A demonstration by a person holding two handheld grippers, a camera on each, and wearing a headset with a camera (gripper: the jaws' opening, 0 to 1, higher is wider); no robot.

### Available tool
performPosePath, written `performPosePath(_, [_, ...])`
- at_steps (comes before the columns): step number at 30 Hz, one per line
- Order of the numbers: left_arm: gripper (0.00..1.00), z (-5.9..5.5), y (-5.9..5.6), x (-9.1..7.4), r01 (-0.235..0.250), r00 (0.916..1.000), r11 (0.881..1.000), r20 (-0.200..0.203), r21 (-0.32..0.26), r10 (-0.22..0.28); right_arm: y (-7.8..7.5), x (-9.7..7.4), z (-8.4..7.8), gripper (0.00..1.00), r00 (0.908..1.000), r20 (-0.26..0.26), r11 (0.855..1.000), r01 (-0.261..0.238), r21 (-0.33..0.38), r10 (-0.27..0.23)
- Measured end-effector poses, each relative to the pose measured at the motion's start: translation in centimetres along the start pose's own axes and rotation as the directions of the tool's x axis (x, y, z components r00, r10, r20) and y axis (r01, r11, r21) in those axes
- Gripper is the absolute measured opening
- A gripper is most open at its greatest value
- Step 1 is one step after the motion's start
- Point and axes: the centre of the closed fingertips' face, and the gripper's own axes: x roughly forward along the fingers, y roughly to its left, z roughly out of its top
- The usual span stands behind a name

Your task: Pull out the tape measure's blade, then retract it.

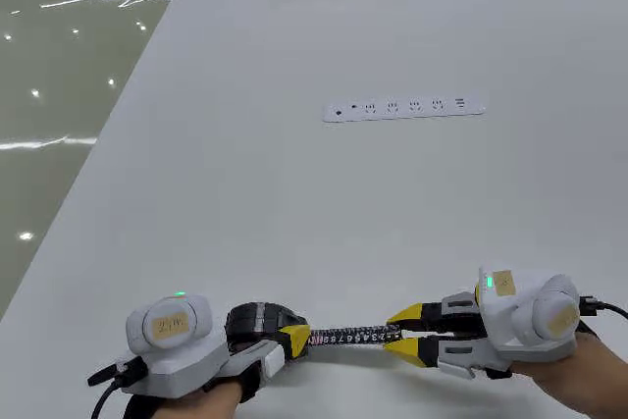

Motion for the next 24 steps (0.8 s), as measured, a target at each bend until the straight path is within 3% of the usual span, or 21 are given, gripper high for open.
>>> performPosePath(24, [0.63,0.09,-0.05,0.06,-0.037,0.9992,0.999,0.012,-0.011,0.037,0.15,-0.11,0.12,0.12,0.9997,-0.012,0.999,0.020,-0.035,-0.020])
